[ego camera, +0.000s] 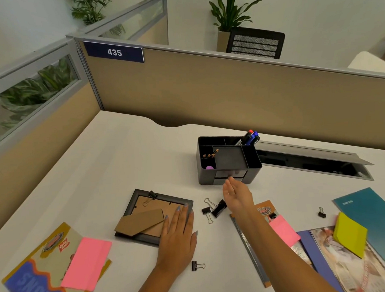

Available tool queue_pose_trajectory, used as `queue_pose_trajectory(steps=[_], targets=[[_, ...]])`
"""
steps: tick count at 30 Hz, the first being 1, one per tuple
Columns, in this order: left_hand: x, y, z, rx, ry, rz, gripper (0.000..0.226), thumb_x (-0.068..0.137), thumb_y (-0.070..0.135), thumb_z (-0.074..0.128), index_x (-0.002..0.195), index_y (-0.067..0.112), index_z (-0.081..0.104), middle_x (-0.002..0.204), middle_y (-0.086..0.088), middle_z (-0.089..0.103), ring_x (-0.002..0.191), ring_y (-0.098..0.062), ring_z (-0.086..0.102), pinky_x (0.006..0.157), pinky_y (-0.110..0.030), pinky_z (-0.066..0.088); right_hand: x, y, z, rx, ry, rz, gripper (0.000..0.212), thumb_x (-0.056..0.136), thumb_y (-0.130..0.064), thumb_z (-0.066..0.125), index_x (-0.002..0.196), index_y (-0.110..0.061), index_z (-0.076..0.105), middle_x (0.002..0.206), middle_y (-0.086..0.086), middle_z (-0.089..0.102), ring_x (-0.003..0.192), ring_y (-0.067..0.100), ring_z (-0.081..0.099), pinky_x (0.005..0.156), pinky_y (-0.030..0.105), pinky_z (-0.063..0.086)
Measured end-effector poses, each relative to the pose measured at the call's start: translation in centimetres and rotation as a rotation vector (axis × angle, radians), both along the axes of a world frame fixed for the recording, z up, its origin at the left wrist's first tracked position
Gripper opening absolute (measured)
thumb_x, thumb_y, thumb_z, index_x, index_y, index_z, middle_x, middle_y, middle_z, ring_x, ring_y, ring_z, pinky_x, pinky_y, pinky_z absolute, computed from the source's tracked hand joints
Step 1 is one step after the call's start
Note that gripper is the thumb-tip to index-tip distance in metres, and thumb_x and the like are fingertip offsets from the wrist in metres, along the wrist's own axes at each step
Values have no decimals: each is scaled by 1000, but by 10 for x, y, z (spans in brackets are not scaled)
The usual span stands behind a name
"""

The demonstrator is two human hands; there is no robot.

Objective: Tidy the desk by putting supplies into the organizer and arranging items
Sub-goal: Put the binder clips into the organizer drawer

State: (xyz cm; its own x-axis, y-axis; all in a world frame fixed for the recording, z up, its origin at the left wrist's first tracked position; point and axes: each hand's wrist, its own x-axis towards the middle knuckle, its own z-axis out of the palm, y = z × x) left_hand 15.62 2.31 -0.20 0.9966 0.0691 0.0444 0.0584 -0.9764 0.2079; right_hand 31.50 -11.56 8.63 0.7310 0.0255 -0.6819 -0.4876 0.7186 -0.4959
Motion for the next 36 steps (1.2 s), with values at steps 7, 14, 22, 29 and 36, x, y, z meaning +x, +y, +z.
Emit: queue_pose_trajectory(steps=[7, 14, 22, 29, 36], targets=[[0, 0, 0, -3, -5, 0, 57, 94, 40, 35, 145, 13, 32, 154, -7, 25, 142, -25, 23, 108, -47, 23, -1, -1, 3, 34, 13, 5, 44, 89, -5, 58, 131, -6, 47, 130, 9, 52, 115, 21, 52, 71, 28, 51], [1, 0, 1, 6, 0, -5, 57, 94, 39, 33, 144, 13, 33, 154, -8, 25, 141, -26, 25, 108, -48, 23, -14, -10, 6, -15, 48, 28, 33, 83, -19, 68, 110, -9, 51, 106, 7, 56, 92, 18, 55, 71, 25, 49], [0, 0, 3, 10, 9, 0, 56, 97, 41, 22, 144, 13, 33, 154, -8, 25, 141, -26, 26, 109, -47, 21, -26, -18, 1, -111, -4, 114, 28, 88, -17, 61, 113, -7, 53, 111, 9, 55, 104, 22, 54, 76, 28, 48], [0, 0, 3, 10, 18, 5, 57, 97, 41, 19, 144, 13, 33, 154, -8, 26, 141, -26, 25, 109, -47, 21, -51, -20, -33, -1043, -316, 322, 26, 86, -3, 55, 110, -11, 59, 106, 7, 61, 88, 17, 58, 80, 28, 48], [0, -1, 2, 8, -4, 6, 56, 95, 40, 31, 143, 13, 35, 153, -8, 27, 141, -26, 25, 110, -47, 20, -59, -22, -61, -1730, -834, 909, 51, 86, 10, 47, 134, -7, 47, 146, 12, 37, 135, 30, 34, 109, 24, 17]])
